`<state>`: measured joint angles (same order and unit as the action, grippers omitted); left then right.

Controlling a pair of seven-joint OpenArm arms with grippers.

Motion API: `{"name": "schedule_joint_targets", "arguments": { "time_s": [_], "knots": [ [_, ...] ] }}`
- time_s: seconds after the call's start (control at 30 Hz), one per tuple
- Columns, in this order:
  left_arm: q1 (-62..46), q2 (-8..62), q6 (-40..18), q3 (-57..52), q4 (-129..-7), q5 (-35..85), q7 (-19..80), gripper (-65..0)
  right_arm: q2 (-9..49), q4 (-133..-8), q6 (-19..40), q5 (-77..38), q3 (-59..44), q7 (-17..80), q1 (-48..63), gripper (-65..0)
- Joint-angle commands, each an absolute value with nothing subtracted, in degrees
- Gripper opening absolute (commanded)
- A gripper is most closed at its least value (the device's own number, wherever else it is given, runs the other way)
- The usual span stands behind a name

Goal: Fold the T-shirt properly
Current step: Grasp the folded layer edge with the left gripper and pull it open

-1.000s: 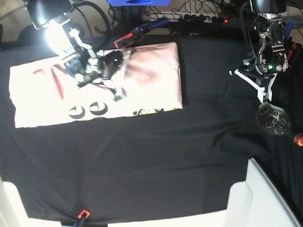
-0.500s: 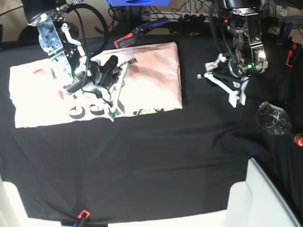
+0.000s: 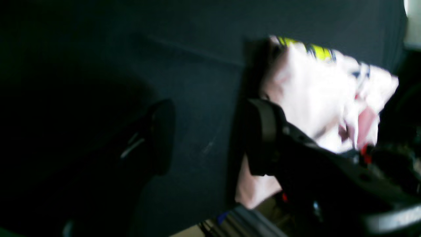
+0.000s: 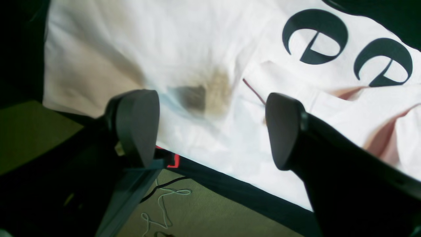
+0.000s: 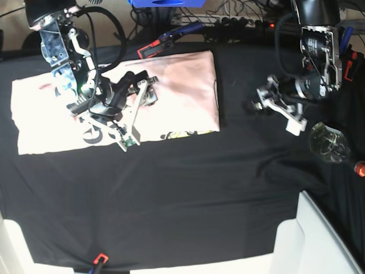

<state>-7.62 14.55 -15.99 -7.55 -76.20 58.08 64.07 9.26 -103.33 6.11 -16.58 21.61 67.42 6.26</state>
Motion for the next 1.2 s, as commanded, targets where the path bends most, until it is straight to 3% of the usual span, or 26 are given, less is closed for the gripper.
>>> {"name": "schedule_joint_targets", "arguments": {
  "time_s": [0.0,0.3,0.53,0.83,1.17],
  "knots": [
    [-6.1,15.3,-16.9,-6.5,-76.4,59.0,63.9,-31.6,9.0,-104.3,6.2,-17.0,21.7,66.6,5.8,-18.1],
    [0.0,15.1,-18.1,9.1,-63.1,59.3,63.6,-32.2,9.0,-104.3,5.9,-17.0,21.5,66.6,5.8,-18.1],
    [0.5,14.9,-23.2,9.9,-62.1,59.5,63.8,-32.4,9.0,-104.3,5.8,-16.8,21.5,66.6,5.8,-18.1],
    [-3.0,15.1,-23.3,9.3,-73.1,61.1,67.6,-32.4,9.2,-104.0,5.8,-16.8,21.6,66.6,5.5,-18.1],
    [-2.3,13.8,-23.3,9.2,-70.1,62.5,66.8,-32.4,9.2,-104.0,5.8,-16.8,21.7,66.6,5.8,-18.1]
  ]
}}
